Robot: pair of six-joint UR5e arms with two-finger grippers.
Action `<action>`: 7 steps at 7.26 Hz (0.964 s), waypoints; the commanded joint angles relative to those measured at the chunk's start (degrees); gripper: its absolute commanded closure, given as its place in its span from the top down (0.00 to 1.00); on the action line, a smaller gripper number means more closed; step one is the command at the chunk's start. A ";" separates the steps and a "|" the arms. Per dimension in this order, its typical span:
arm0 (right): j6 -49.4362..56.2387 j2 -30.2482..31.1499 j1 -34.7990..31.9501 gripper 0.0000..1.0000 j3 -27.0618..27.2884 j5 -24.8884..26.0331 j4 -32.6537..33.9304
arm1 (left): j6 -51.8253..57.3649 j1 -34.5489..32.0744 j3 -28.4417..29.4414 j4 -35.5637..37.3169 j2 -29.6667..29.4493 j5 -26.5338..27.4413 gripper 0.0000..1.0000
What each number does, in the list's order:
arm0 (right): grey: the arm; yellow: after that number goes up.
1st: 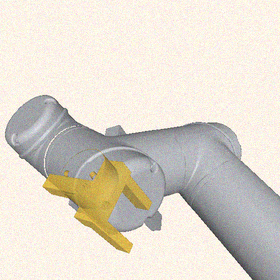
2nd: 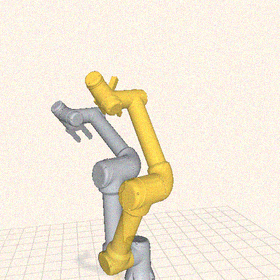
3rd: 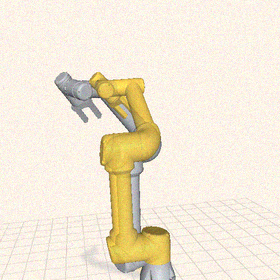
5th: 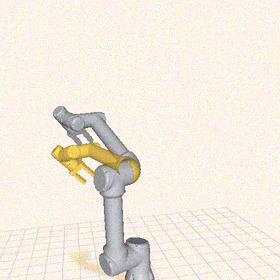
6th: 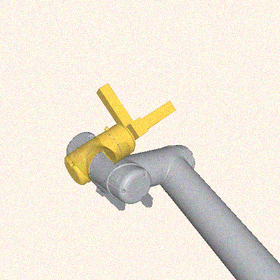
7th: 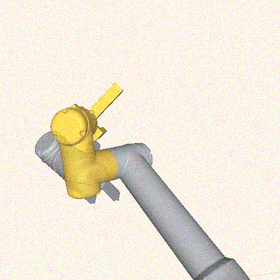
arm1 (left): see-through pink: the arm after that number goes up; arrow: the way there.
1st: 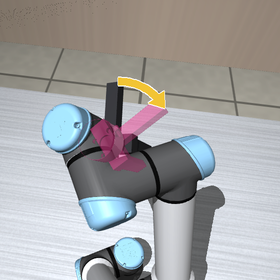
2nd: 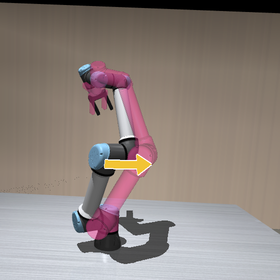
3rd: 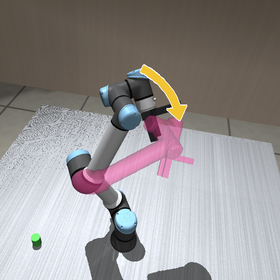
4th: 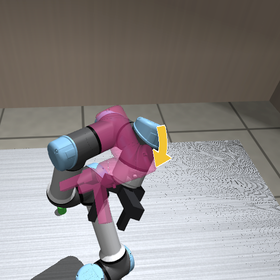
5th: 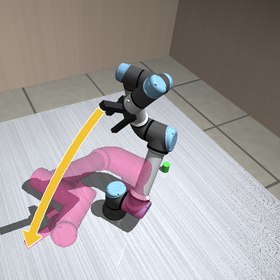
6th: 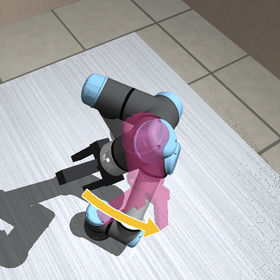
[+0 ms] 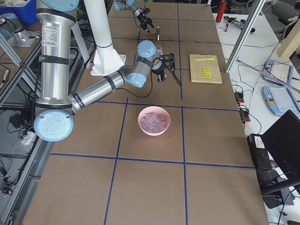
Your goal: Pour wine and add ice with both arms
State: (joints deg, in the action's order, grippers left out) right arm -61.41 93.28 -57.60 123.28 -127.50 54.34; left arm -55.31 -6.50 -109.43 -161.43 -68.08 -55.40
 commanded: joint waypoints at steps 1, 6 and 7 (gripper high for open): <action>-4.85 -4.32 1.78 0.00 0.12 -1.79 -1.16 | -0.50 -0.18 -1.04 0.50 2.94 -6.44 1.00; -10.56 -14.16 7.93 0.00 -2.69 1.28 -0.55 | -1.11 -1.05 -6.04 1.72 9.18 -22.26 1.00; -12.31 -16.70 9.43 0.00 -4.08 3.29 -0.55 | -4.68 -1.40 -7.89 5.21 9.20 -25.34 1.00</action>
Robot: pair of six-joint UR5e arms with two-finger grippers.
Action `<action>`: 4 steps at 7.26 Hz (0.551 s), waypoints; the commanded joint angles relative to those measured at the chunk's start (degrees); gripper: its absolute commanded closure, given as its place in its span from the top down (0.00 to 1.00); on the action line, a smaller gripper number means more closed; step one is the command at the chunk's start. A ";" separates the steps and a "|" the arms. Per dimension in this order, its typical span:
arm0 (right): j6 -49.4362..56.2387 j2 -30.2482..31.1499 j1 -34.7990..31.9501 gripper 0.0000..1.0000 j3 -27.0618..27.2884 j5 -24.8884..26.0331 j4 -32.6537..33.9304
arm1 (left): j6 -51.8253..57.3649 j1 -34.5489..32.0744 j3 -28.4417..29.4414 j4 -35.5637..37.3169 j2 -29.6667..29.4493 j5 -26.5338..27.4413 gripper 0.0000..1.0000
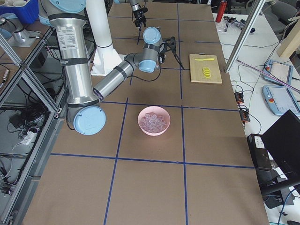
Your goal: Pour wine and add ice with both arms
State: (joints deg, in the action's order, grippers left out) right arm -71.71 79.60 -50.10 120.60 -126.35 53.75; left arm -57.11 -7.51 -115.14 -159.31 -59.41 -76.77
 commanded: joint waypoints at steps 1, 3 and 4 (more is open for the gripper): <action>-3.33 -5.31 3.33 0.00 -2.73 3.90 0.04 | -3.09 -1.96 -4.89 8.17 0.53 -6.87 1.00; -4.48 -9.35 6.92 0.00 -5.27 8.46 0.12 | -3.18 -3.46 -6.06 11.37 0.44 -10.39 1.00; -5.79 -11.21 8.51 0.00 -6.16 11.01 0.13 | -3.27 -4.78 -6.06 12.60 0.44 -14.16 1.00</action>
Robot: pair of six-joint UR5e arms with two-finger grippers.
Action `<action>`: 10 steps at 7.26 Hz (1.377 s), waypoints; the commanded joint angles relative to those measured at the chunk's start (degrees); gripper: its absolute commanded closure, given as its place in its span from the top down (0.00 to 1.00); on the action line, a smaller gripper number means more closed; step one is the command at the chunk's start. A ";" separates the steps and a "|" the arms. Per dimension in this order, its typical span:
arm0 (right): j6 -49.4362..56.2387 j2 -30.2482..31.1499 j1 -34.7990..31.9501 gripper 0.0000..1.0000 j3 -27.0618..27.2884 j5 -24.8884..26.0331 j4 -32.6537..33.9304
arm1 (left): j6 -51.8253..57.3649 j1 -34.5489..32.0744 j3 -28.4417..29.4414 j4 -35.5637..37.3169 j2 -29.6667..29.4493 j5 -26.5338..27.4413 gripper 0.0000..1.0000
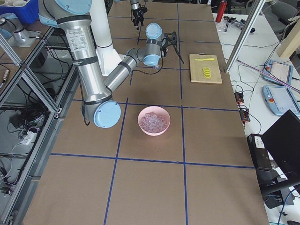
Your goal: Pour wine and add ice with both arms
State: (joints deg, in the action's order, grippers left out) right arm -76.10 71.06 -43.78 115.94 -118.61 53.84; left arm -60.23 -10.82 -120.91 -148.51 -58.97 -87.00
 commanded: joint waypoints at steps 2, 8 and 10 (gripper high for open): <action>-2.11 -6.44 3.08 0.00 -1.85 3.65 2.64 | 0.11 -5.52 -1.51 4.27 -0.53 -10.71 1.00; -2.03 -11.47 12.66 0.00 -2.38 14.20 10.56 | 1.69 -13.69 -8.72 13.42 -2.47 -27.33 1.00; -2.03 -13.93 13.81 0.00 -2.38 14.29 15.31 | 6.85 -21.31 -10.30 13.50 -2.47 -34.00 1.00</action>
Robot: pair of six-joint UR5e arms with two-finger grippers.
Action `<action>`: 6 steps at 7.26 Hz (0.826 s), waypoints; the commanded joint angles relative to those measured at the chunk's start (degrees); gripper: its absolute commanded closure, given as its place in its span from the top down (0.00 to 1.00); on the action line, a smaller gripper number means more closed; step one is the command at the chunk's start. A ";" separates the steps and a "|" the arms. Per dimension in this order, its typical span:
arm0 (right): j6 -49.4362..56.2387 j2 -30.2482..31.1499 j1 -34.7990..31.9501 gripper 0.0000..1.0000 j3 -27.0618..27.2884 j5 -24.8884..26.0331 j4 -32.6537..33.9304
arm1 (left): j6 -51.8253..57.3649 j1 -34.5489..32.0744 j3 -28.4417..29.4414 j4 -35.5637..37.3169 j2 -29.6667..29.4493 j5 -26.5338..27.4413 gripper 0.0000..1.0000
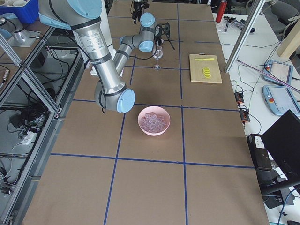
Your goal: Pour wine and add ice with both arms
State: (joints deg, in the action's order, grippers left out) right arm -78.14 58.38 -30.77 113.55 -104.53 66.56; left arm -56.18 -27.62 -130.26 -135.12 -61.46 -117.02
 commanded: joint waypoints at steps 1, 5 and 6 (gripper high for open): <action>0.00 -1.16 1.50 0.00 -0.08 0.21 2.70 | 2.92 -4.90 -1.22 1.16 -0.15 -4.01 1.00; 0.00 -0.72 2.03 0.00 -0.26 0.21 2.79 | 4.15 -5.25 -1.40 2.41 -1.38 -4.89 1.00; -0.08 -0.72 2.12 0.04 -0.26 0.21 2.70 | 4.50 -5.60 -1.58 2.41 -1.38 -4.89 1.00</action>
State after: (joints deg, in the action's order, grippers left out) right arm -78.15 57.60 -28.83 113.31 -104.33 69.29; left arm -52.08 -32.90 -131.66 -132.74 -62.79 -121.84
